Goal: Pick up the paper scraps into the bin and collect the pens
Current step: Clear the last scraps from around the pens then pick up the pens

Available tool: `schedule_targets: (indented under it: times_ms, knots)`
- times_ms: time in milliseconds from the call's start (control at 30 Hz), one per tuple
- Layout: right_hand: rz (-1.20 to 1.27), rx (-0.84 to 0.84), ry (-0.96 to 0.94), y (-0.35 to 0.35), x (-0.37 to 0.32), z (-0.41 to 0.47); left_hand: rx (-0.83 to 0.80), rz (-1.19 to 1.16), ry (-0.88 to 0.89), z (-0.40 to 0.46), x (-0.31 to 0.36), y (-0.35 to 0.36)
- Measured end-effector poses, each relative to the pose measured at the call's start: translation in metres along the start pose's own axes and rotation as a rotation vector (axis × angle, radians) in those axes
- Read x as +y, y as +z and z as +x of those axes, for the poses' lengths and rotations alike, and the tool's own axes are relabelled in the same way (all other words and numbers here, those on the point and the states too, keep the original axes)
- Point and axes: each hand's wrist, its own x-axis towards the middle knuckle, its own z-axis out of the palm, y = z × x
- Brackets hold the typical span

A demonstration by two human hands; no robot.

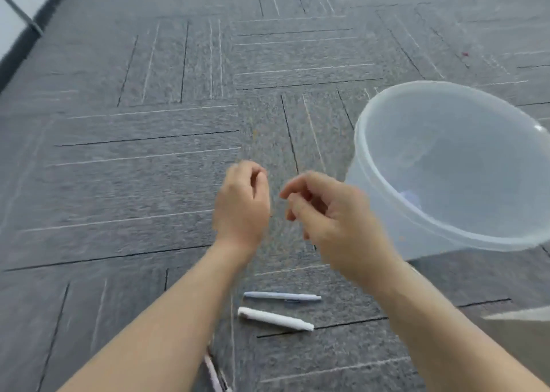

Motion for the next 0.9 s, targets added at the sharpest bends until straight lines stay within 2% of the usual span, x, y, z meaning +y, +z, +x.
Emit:
schedule_targets:
  times_ms: [133, 200, 300, 367, 467, 767, 900]
  knots:
    - [-0.604, -0.536, 0.078, 0.077, 0.078, -0.029, -0.321, 0.476, -0.337, -0.085, -0.092, -0.035]
    - [-0.853, -0.715, 0.083, 0.094, 0.102, -0.048, -0.422, 0.614, -0.493, -0.120, -0.113, -0.051]
    - [-0.980, -0.710, 0.037, 0.106, 0.119, -0.068, -0.439, 0.647, -0.662, -0.154, -0.124, -0.058]
    - [-0.995, -0.680, 0.003, 0.113, 0.122, -0.072, -0.485, 0.677, -0.713, -0.171, -0.124, -0.055]
    - [-0.998, -0.710, -0.060, 0.123, 0.122, -0.075, -0.538, 0.718, -0.680, -0.186, -0.122, -0.050]
    - [-1.092, -0.776, -0.135, 0.142, 0.113, -0.080, -0.564, 0.790, -0.567, -0.184, -0.122, -0.046]
    - [-0.954, -0.735, -0.087, 0.141, 0.108, -0.076, -0.522, 0.720, -0.516, -0.177, -0.131, -0.051]
